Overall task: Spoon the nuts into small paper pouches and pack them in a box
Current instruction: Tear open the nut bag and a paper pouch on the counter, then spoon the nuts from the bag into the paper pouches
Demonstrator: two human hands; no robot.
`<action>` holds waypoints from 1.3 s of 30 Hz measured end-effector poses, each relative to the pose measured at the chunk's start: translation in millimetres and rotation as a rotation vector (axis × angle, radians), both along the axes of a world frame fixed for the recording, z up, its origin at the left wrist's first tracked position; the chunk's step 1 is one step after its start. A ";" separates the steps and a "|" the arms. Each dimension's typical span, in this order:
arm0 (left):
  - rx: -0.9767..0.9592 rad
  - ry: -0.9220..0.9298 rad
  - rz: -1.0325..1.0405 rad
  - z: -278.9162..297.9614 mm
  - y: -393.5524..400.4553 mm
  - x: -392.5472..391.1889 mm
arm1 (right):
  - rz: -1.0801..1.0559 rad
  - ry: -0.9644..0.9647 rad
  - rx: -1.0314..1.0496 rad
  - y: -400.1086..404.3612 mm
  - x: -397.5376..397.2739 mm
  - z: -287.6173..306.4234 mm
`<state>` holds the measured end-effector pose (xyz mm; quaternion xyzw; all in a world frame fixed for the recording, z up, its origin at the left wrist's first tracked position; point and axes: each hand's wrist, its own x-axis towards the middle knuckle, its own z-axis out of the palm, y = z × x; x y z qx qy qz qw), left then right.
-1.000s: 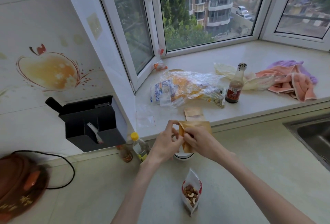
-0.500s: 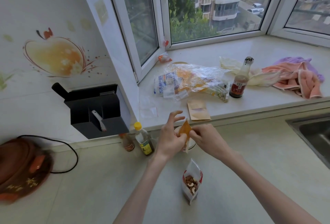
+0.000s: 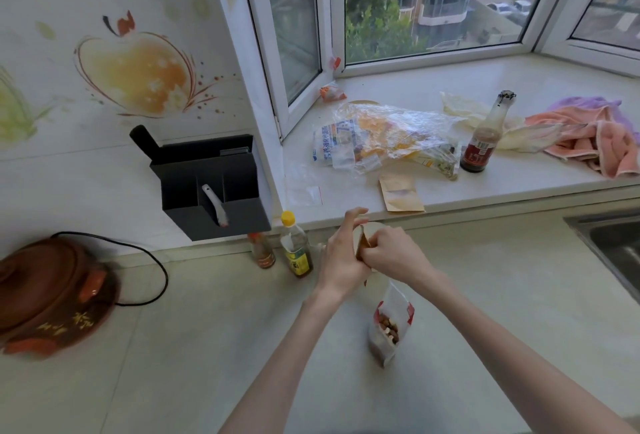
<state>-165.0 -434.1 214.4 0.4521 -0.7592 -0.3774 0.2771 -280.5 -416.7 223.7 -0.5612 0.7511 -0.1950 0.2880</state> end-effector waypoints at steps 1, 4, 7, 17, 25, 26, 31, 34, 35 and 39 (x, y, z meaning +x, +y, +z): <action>-0.026 -0.011 -0.014 -0.1 0.5 2.1 | -0.018 0.021 0.036 -1.7 4.8 2.1; -0.049 0.004 0.019 -3.5 -4.1 15.5 | -0.053 0.098 0.102 -2.3 10.7 5.5; 0.143 0.111 0.144 -2.0 -21.1 35.4 | -0.088 0.082 0.117 2.4 14.5 6.2; 0.006 -0.046 -0.191 -6.6 -20.1 72.3 | -0.161 -0.088 0.082 9.1 36.5 10.4; -0.103 -0.070 -0.353 -42.4 2.6 91.3 | -0.155 -0.041 0.069 16.9 63.7 9.3; -0.167 -0.020 -0.318 -45.6 4.9 90.0 | -0.138 -0.059 0.058 15.5 68.0 9.9; -0.277 0.177 -0.170 -57.1 3.6 99.2 | -0.097 -0.125 0.084 8.2 79.8 1.9; -0.201 0.134 -0.124 -61.2 -0.4 115.4 | -0.013 -0.239 0.099 10.8 80.8 -7.4; -0.192 0.133 -0.096 -62.2 -2.0 121.7 | 0.018 -0.277 0.095 11.5 82.2 -10.1; -0.188 0.150 0.092 -69.1 -10.5 151.1 | 0.055 -0.505 0.070 8.7 85.5 -20.8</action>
